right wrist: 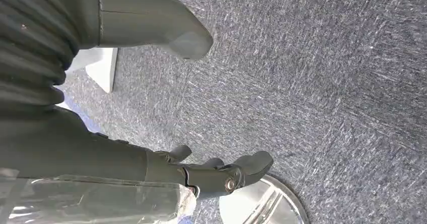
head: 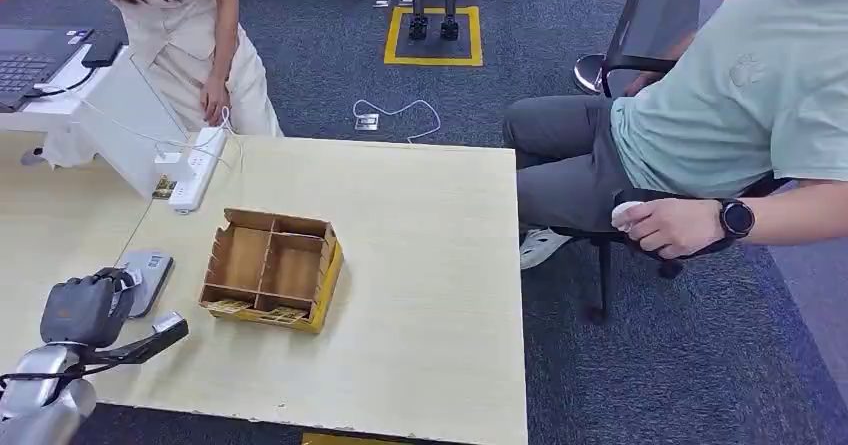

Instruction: Pass the card to the sensor for recognition and then transmit it.

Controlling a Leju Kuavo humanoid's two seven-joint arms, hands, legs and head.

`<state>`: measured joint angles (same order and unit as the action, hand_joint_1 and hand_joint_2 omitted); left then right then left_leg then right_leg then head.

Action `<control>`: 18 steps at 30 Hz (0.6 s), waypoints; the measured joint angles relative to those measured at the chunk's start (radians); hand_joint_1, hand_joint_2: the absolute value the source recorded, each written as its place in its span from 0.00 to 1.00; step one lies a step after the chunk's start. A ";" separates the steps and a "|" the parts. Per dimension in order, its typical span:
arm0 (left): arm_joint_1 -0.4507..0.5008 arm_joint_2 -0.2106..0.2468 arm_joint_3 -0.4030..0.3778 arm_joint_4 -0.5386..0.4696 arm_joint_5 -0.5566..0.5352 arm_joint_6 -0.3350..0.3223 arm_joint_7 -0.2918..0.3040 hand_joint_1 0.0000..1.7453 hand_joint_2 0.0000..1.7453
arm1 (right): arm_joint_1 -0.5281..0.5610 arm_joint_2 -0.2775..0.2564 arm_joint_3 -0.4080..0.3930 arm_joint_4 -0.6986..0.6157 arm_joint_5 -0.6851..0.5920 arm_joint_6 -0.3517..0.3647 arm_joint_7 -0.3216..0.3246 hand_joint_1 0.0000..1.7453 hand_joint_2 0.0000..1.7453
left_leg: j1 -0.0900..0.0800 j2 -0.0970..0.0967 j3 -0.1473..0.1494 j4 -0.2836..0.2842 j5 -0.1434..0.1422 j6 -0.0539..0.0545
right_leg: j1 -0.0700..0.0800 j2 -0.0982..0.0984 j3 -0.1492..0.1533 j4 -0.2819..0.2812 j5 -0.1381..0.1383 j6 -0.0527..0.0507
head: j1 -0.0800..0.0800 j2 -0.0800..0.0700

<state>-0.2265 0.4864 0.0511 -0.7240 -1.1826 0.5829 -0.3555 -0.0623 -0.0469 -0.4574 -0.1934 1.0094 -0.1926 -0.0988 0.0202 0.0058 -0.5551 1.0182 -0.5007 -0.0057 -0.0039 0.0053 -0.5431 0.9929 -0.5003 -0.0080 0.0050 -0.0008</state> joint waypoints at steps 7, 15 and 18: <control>-0.001 -0.019 0.000 0.036 -0.029 0.008 0.008 1.00 1.00 | 0.000 0.000 -0.005 0.000 0.011 0.000 0.000 0.00 1.00 | 0.000 0.000 0.000 0.000 0.000 0.000 | 0.000 0.000 0.000 0.000 0.000 0.000 | -0.001 0.000; -0.010 -0.038 0.000 0.067 -0.041 0.015 0.010 1.00 1.00 | 0.000 0.000 -0.007 0.000 0.017 0.000 0.000 0.00 1.00 | 0.000 0.000 0.001 0.000 0.000 -0.001 | 0.000 -0.001 0.001 0.000 0.000 0.000 | -0.001 0.000; -0.015 -0.043 0.000 0.077 -0.045 0.019 0.010 1.00 1.00 | 0.000 0.001 -0.008 0.000 0.020 0.000 0.000 0.00 1.00 | 0.000 -0.001 0.001 0.000 0.000 -0.001 | 0.000 -0.001 0.001 0.001 0.000 0.000 | -0.001 0.000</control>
<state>-0.2420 0.4429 0.0511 -0.6474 -1.2272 0.6020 -0.3456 -0.0628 -0.0462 -0.4650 -0.1938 1.0292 -0.1926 -0.0988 0.0198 0.0050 -0.5538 1.0181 -0.5003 -0.0064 -0.0043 0.0040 -0.5421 0.9937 -0.5003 -0.0080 0.0042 -0.0008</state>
